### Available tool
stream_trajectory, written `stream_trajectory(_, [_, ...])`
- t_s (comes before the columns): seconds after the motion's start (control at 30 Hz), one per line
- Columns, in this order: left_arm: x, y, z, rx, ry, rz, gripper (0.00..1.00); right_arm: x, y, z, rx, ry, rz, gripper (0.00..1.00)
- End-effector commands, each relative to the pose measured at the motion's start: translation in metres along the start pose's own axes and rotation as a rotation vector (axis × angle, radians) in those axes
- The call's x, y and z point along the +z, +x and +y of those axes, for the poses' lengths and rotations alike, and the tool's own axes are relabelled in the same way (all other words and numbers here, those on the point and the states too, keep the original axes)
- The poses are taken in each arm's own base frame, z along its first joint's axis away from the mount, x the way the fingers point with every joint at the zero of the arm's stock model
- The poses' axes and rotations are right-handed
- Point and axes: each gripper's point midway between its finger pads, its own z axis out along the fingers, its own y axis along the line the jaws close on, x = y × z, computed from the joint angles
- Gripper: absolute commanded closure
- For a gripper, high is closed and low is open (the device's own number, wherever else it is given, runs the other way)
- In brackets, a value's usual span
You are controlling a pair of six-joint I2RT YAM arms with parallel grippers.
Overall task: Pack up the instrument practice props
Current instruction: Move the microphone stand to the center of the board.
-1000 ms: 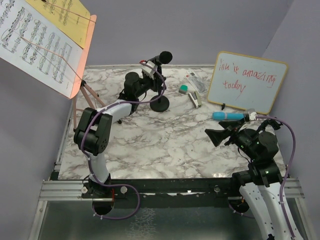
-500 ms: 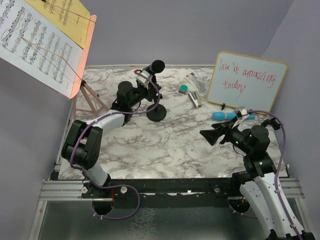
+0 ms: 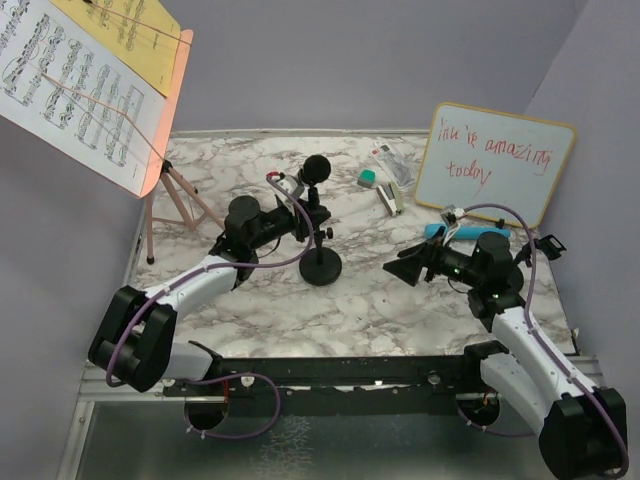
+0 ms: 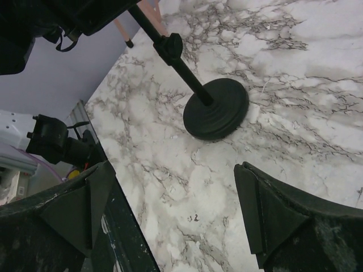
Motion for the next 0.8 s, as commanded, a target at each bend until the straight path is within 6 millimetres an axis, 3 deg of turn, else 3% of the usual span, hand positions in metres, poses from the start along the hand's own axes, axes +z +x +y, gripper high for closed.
stream_trajectory(0.0, [0.002, -0.029, -0.044, 0.072, 0.155, -0.087, 1.0, 0.014, -0.015, 0.016, -0.054, -0.125, -0.019, 0.06])
stream_trajectory(0.3, [-0.006, -0.015, -0.091, 0.158, 0.252, -0.086, 1.0, 0.056, -0.005, 0.019, -0.093, -0.213, 0.071, 0.09])
stream_trajectory(0.57, [-0.013, 0.002, -0.097, 0.173, 0.215, -0.074, 1.0, 0.087, 0.015, 0.023, -0.122, -0.285, 0.147, 0.16])
stream_trajectory(0.77, [-0.015, 0.009, -0.101, 0.172, 0.226, -0.069, 1.0, 0.095, 0.025, 0.031, -0.135, -0.357, 0.173, 0.26])
